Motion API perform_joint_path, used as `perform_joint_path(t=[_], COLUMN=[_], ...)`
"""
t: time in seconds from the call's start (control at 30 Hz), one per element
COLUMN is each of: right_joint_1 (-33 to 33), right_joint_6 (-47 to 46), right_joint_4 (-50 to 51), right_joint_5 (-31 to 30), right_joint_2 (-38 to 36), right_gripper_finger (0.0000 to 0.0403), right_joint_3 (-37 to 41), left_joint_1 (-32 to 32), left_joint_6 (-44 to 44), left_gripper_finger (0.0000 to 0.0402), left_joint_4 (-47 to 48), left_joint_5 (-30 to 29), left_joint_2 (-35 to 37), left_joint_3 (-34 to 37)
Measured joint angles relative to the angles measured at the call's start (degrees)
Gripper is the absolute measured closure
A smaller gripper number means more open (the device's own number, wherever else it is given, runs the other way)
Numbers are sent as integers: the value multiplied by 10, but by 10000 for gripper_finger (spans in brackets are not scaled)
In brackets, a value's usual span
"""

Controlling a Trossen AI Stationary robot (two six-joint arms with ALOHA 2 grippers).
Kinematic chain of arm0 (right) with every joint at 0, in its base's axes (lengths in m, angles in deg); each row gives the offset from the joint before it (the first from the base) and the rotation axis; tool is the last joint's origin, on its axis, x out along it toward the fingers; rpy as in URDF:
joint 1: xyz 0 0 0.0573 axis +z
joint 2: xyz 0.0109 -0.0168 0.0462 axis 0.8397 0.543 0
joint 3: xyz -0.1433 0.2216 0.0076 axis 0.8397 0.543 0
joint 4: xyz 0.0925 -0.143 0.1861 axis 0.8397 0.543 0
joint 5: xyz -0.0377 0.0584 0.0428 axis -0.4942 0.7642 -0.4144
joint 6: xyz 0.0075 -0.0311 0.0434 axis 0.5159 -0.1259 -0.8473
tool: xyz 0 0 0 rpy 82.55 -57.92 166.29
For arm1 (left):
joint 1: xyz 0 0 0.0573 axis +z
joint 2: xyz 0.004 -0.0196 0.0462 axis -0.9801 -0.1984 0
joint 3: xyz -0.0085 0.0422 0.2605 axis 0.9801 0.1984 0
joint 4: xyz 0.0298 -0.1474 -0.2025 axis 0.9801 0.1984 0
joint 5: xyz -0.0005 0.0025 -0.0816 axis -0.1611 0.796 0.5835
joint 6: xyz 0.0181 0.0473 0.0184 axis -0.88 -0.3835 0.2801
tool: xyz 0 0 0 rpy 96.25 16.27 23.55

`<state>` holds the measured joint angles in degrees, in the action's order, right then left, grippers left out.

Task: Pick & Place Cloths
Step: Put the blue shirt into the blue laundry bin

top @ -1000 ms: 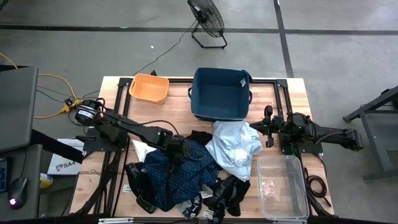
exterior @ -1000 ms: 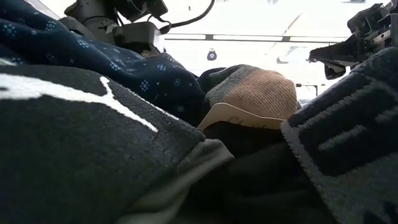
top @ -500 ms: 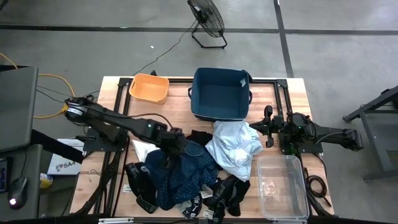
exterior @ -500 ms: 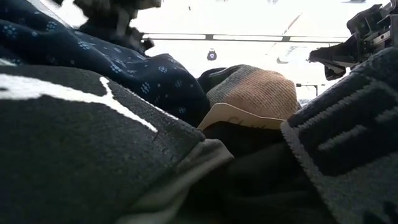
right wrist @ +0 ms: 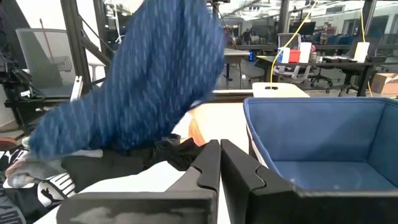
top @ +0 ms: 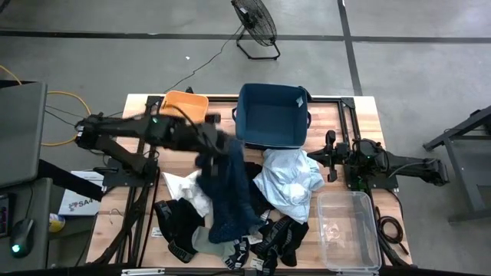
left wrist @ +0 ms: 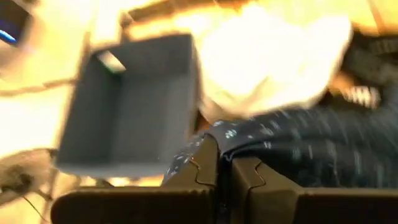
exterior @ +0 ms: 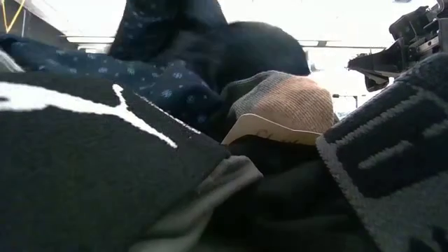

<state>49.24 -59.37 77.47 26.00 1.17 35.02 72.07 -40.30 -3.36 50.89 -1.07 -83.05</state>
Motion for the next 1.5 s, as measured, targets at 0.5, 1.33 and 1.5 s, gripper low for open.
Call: perform_joint_path(t=[0.5,1.33,1.5], right_joint_1=[0,0,0], right_joint_6=[0,0,0], right_joint_4=[0,0,0], right_joint_5=[0,0,-1], right_joint_2=[0,0,0], right_gripper_finger=[399,399,399], right_joint_3=[0,0,0], left_joint_1=[99,142,165], left_joint_6=[-144,-535,-537], left_gripper_finger=[401,402,402], left_joint_4=[-2,-526,-587], left_joint_5=[-85,-221,-184], left_joint_2=[-67,-190,-221], left_joint_3=[-294,-383,-384])
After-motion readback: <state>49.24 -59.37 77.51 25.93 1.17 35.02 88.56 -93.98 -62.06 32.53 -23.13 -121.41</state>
